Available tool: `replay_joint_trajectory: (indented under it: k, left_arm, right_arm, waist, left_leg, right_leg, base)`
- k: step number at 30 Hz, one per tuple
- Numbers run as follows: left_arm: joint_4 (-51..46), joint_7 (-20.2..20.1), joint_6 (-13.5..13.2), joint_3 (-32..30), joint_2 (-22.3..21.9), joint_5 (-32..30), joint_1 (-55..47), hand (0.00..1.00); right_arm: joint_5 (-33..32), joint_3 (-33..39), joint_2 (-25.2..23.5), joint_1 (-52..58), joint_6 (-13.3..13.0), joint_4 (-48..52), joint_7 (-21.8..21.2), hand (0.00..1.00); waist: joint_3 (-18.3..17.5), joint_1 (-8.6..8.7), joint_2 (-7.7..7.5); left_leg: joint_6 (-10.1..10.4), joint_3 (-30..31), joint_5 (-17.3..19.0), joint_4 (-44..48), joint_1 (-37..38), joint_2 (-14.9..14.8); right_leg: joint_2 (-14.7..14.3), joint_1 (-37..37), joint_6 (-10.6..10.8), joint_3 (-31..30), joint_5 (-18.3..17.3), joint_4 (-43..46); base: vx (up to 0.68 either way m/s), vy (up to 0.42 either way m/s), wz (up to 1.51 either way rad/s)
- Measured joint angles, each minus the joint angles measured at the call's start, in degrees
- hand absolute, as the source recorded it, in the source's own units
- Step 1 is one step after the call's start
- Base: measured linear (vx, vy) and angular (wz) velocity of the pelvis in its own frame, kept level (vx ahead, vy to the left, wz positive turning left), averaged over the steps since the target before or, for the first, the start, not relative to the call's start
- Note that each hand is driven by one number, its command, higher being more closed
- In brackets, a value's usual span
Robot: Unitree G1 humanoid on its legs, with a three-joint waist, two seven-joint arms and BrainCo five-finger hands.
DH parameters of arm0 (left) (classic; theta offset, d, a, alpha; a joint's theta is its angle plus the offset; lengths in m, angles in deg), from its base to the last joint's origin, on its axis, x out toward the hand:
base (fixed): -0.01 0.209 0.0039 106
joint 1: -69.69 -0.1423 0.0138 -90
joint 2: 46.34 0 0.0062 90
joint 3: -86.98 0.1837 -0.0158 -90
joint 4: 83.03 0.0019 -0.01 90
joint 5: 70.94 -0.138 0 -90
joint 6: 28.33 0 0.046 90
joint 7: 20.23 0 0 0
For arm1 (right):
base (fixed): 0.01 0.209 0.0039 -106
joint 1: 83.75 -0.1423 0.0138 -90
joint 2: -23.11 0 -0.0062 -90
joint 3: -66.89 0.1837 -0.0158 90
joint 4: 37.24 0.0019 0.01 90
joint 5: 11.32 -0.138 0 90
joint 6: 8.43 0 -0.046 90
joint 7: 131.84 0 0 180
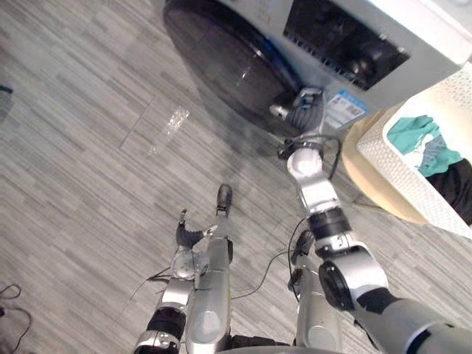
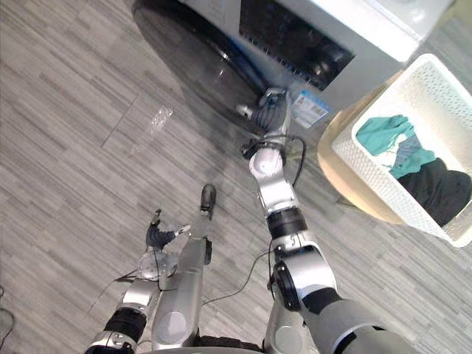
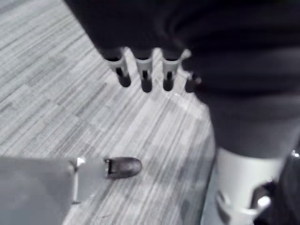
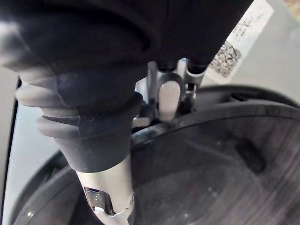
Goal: Pick up the laundry basket with both hands and put the clothes into the washing machine.
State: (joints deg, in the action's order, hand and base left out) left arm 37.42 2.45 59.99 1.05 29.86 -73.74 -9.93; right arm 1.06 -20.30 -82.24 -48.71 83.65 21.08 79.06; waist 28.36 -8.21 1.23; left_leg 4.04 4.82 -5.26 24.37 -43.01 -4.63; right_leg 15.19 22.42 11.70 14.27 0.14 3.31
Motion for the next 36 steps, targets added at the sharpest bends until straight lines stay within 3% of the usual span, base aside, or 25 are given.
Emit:
replay_joint_trajectory:
  k: [1, 3, 4, 5, 6, 7, 9, 10, 19, 25, 36]
  left_arm:
    - [-0.07, 0.04, -0.27, 0.01, -1.52, 0.03, -0.15, 0.0]
    - [-0.29, 0.05, -1.09, 0.51, -2.27, 0.2, 1.66, 0.0]
    - [-0.78, 0.1, -1.5, 0.92, -1.85, 0.55, 1.85, 0.0]
    - [-0.72, 0.19, -1.33, 0.6, -1.3, 0.69, 2.32, 0.0]
    - [-0.54, 0.51, -1.27, 0.17, -2.62, 0.85, 1.79, 0.0]
    - [-0.34, 0.99, -1.22, 0.17, -3.25, 0.99, 0.92, 0.0]
    - [-0.62, 1.14, -1.4, 0.65, -2.92, 1.04, 1.61, 0.0]
    - [-0.57, 1.25, -1.34, 0.6, -2.61, 1.06, 1.54, 0.0]
    - [-1.36, 1.23, -1.43, 2.12, -2.64, 1.15, 1.1, 0.0]
    - [-1.63, 1.21, -1.48, 2.08, -3.7, 1.17, 1.14, 0.0]
    - [0.15, 1.22, -1.39, 1.73, -4.14, 1.14, 1.0, 0.0]
  right_arm:
    - [-0.03, -0.24, 1.05, -1.58, 0.29, -0.94, -0.25, 0.0]
    - [-0.01, 2.4, 2.88, -3.91, 0.09, -1.09, 0.49, 0.0]
    - [-0.04, 4.1, 4.73, -5.35, -0.04, -2.11, 0.47, 0.0]
    - [-0.11, 4.56, 5.61, -6.2, -0.02, -3.34, 0.38, 0.0]
    - [-0.19, 3.43, 7.86, -7.6, 0.01, -4.18, -0.9, 0.0]
    - [-0.67, 2.4, 9.07, -8.13, 0.24, -4.35, -1.71, 1.0]
    - [-1.24, 4.45, 9.8, -7.92, -0.17, -3.98, -0.83, 1.0]
    - [-1.75, 4.59, 10.19, -8.19, -0.48, -4.1, -1.0, 1.0]
    - [-3.86, 0.8, 10.59, -7.96, -2.04, -4.96, -2.6, 1.0]
    - [-9.13, -1.07, 10.58, -6.7, -2.94, -5.03, -3.83, 1.0]
    - [-11.89, -5.39, 10.53, -3.5, -2.72, -3.33, -3.87, 1.0]
  waist:
    - [0.28, -1.37, 2.2]
    - [1.05, -1.49, 2.9]
    - [1.05, -1.95, 2.82]
    - [1.08, -1.54, 2.34]
    - [1.38, -2.3, 2.55]
    - [1.99, -3.37, 3.9]
    - [1.92, -2.77, 3.48]
    - [1.93, -3.27, 3.39]
    - [1.78, -3.83, 3.16]
    - [0.9, -4.67, 3.19]
    - [-0.65, -5.65, 3.16]
  left_leg:
    - [0.25, 0.12, 7.05, -1.31, 2.08, -1.63]
    - [1.74, -0.88, 5.63, -4.44, 0.79, -0.9]
    - [3.83, -0.95, 4.89, -7.98, 0.87, -0.37]
    - [2.76, -0.7, 4.16, -5.67, -0.17, 0.9]
    - [-1.21, 0.88, 7.14, 8.16, -2.99, 1.36]
    - [0.03, 0.48, 12.44, 6.27, -1.05, -0.37]
    - [2.17, -0.06, 9.29, 0.96, -1.04, -0.3]
    - [2.94, 0.28, 7.95, -1.06, -0.89, -0.62]
    - [4.07, 2.54, -2.53, -14.26, 3.31, -4.5]
    - [4.33, 2.59, -2.82, -14.73, 4.8, -6.06]
    - [4.95, 2.62, -3.19, -15.73, 6.37, -7.76]
  right_leg:
    - [-1.32, 0.13, 0.91, -0.04, 1.15, -0.45]
    - [-0.72, 2.07, 0.41, -0.12, 1.94, 2.29]
    - [-0.88, 1.96, -0.07, -0.09, 1.84, 1.06]
    - [0.08, 2.1, -0.26, 0.53, 1.72, -0.03]
    - [0.12, 2.85, 0.09, 1.27, 1.91, -0.85]
    - [-0.97, 3.56, 0.2, 1.14, 2.87, 0.33]
    - [-0.94, 3.3, -0.37, 1.1, 2.97, 2.39]
    - [-1.98, 2.07, -0.93, 1.78, 3.94, -0.47]
    - [-6.43, 1.91, -4.08, 5.45, 5.92, -2.47]
    - [-8.06, 0.88, -5.23, 5.3, 4.75, -2.47]
    - [-9.44, -0.17, -6.25, 5.17, 3.78, -2.39]
  base:
    - [-0.13, 0.153, -0.46]
    - [-0.14, 0.114, 0.19]
    - [-0.1, 0.054, 0.55]
    - [-0.1, 0.11, 0.21]
    - [-0.08, 0.13, -0.4]
    - [-0.07, 0.129, -0.47]
    - [-0.02, 0.011, 0.27]
    - [-0.01, -0.056, 0.34]
    - [0.01, -0.093, 0.07]
    - [0.08, -0.055, -0.06]
    - [0.05, -0.025, -0.03]
